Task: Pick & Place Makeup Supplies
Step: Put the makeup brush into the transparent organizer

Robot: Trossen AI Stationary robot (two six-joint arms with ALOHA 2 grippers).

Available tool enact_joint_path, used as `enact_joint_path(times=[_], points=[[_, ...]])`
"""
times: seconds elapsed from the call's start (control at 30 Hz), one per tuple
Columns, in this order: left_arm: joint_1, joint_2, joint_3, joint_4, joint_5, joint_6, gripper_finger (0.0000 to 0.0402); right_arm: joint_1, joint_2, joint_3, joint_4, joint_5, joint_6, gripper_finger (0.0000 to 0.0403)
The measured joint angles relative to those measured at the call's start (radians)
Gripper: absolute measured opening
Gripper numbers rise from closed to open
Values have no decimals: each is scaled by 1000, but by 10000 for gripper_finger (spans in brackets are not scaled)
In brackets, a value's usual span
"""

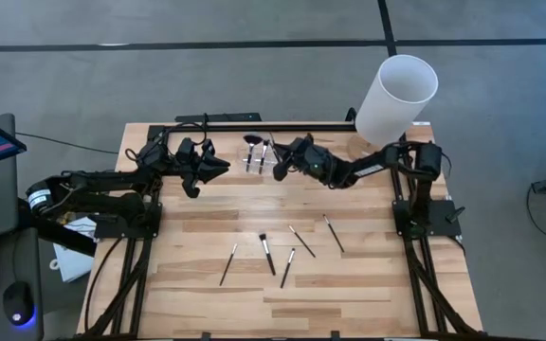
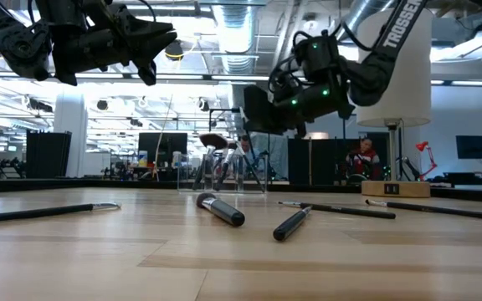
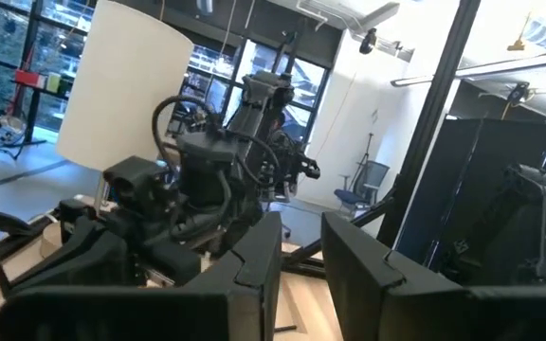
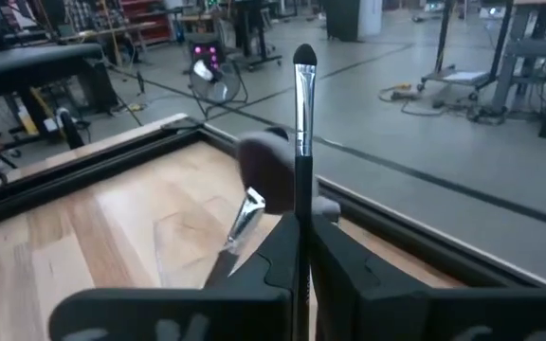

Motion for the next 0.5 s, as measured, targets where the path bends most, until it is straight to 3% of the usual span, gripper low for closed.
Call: enact_joint_path(times=[0.5], points=[[0, 0, 0, 0, -1, 3, 76, -8, 0, 0, -140, 1, 151, 14]])
